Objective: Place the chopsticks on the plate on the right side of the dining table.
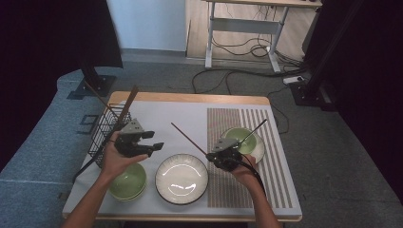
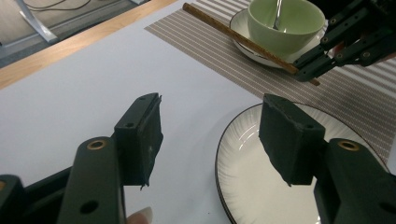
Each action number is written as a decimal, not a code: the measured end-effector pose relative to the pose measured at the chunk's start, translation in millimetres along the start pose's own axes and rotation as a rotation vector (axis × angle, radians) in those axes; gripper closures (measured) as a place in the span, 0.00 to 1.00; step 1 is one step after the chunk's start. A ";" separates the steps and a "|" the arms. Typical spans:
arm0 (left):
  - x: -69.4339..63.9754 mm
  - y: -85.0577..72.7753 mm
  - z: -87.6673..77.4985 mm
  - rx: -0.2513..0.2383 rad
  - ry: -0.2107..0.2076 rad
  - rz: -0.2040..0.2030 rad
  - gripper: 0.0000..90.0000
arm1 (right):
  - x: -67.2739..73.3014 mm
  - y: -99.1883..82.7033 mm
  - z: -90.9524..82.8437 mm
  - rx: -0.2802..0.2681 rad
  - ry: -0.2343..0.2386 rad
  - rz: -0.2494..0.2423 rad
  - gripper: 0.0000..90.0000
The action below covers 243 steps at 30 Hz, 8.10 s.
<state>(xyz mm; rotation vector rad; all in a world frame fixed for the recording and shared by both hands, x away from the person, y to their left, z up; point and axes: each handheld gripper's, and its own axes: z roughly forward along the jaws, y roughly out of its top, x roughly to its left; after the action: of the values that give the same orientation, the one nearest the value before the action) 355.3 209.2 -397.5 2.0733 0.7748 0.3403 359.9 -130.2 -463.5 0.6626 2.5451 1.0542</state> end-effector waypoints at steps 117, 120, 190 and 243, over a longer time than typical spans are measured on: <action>-3.6 -34.8 -8.2 -0.036 -0.042 -0.059 0.41 | -58.7 -65.7 -93.2 -0.127 -0.219 0.330 0.95; -3.9 -34.9 -7.2 -0.030 -0.045 -0.059 0.41 | -60.9 -68.5 -93.8 -0.126 -0.231 0.345 0.94; -5.4 -36.0 -1.6 0.002 -0.064 -0.055 0.41 | -92.6 -115.2 -106.0 -0.105 -0.426 0.618 0.94; -5.9 -36.5 0.6 0.012 -0.064 -0.050 0.41 | -102.2 -133.5 -89.9 -0.005 -0.404 0.714 0.94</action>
<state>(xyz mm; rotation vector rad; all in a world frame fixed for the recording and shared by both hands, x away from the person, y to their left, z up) 336.5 220.6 -427.2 2.0618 0.7905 0.2404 366.9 -319.2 -488.2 1.6647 1.9774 0.9776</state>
